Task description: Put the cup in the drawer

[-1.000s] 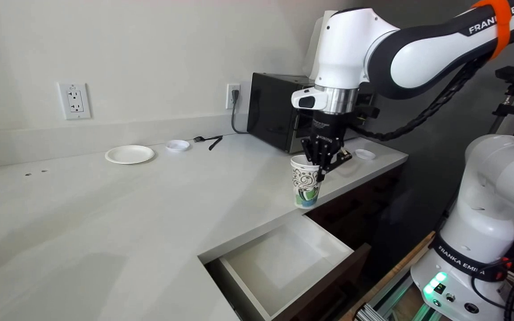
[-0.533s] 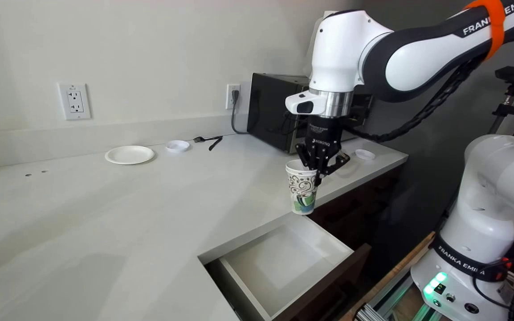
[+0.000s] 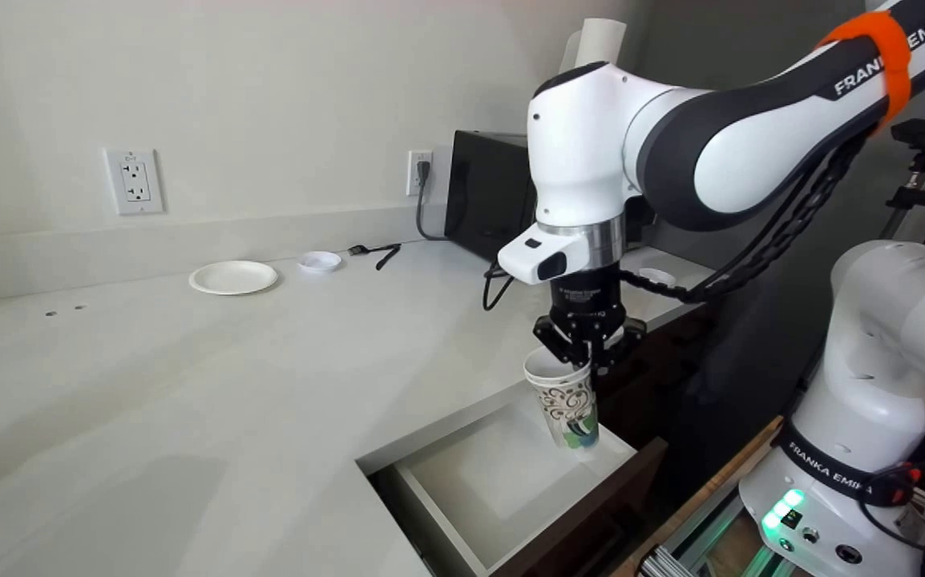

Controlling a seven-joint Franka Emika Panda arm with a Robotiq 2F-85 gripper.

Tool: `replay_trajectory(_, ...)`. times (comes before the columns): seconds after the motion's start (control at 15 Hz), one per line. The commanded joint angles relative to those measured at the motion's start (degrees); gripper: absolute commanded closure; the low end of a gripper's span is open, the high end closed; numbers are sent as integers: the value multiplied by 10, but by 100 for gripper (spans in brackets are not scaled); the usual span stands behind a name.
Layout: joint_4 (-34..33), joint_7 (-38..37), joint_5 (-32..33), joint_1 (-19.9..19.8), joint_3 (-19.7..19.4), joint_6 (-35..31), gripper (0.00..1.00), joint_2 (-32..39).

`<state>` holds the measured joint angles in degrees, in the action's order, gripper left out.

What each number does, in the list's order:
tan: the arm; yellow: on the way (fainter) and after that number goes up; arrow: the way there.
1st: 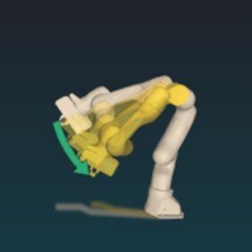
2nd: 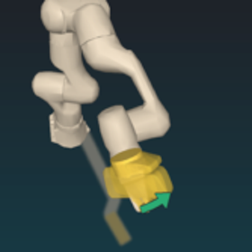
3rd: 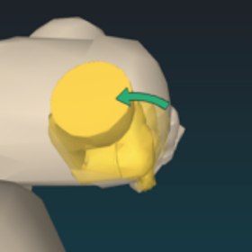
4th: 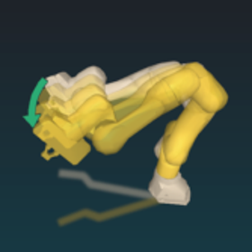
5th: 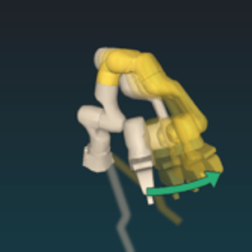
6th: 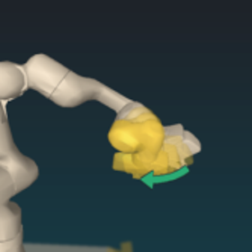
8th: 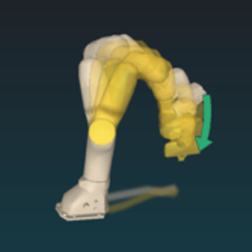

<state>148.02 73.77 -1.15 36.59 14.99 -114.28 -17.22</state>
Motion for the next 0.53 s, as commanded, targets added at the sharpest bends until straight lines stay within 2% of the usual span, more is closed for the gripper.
replay_trajectory(0.0,-32,42,10,-5,22,32,71,48)
replay_trajectory(0.07,-36,49,13,-7,27,37,69,53)
replay_trajectory(0.13,-38,55,15,-9,31,38,63,58)
replay_trajectory(0.47,-55,62,31,-19,47,41,26,75)
